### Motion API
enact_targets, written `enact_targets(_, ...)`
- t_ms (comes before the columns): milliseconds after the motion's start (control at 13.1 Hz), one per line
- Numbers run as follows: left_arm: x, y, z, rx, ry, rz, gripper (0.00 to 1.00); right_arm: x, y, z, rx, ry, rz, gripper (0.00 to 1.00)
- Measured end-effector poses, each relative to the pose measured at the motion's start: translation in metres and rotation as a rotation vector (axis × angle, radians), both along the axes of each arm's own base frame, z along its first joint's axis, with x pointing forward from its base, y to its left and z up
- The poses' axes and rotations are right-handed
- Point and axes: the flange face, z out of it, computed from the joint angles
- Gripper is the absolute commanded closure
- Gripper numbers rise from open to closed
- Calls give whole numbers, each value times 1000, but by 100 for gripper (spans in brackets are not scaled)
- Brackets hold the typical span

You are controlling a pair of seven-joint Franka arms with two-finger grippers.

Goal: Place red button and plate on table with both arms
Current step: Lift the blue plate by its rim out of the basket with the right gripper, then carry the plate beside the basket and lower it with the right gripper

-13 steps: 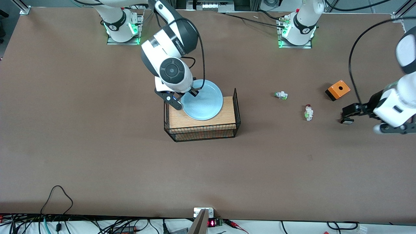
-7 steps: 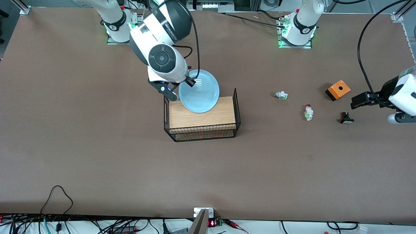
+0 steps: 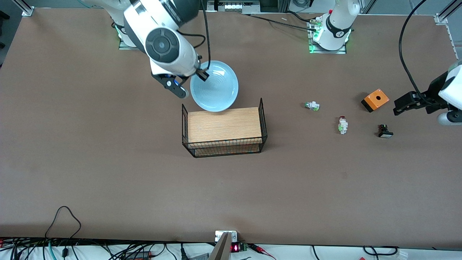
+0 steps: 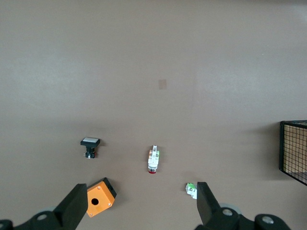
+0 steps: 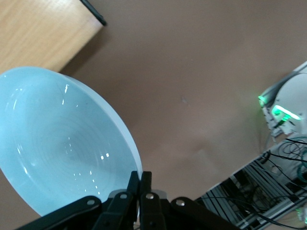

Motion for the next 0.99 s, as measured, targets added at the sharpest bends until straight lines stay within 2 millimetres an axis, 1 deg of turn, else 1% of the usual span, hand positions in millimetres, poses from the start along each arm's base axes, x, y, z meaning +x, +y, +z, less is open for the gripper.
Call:
enact_targets(152,-9,0,2,4,4,-53,0,-11,-11,20,-8,24,36,100)
enact_targets(228,-12,0,5,4,3,-63,0,-12,-23,30,-3,35,59,100)
enact_targets(304,-13,0,9,4,-2,-58,0,-9,-41,41,12,46,83,100)
enact_targets(380,-15,0,12,4,-9,-46,0,-1,-66,49,33,58,105,100)
enact_targets(457,-16,0,16,4,-17,-32,0,10,-97,58,63,71,128,100)
enact_targets(609,-19,-1,22,4,-21,-30,0,32,-170,71,144,93,174,100)
enact_targets(685,-19,-3,22,4,-19,-33,0,41,-206,74,187,99,195,100)
enact_targets(837,-19,-7,21,4,-17,-40,0,59,-274,71,261,92,232,100)
enact_targets(989,-19,-7,19,4,-11,-41,0,74,-346,56,326,86,268,100)
